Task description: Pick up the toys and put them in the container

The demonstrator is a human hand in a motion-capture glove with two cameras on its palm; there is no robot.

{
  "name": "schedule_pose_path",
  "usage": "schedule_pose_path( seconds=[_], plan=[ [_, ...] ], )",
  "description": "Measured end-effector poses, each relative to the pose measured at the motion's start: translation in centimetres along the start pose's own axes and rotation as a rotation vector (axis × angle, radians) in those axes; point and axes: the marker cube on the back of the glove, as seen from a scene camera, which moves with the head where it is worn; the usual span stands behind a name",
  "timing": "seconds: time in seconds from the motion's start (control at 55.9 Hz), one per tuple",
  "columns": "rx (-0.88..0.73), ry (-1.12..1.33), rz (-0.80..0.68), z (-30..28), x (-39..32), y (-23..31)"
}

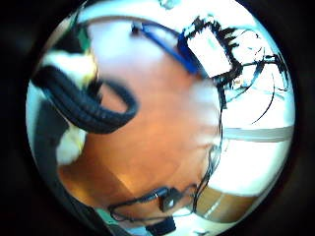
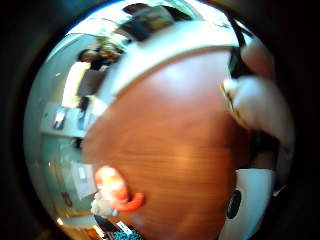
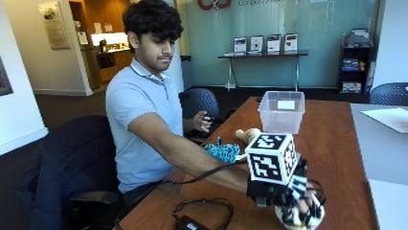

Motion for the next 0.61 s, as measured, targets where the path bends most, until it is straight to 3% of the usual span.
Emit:
schedule_pose_path(
  seconds=[0.251, 0.376, 0.483, 0.608],
  plan=[
    [0.117, -0.365, -0.419, -10.4, -21.6, 1.6],
    [-0.001, -0.488, -0.664, -14.9, -35.6, 4.8],
    [-0.091, -0.516, -0.783, -16.5, -43.5, 7.7],
    [-0.487, -0.414, -0.876, -14.8, -49.5, 11.5]
  ],
)
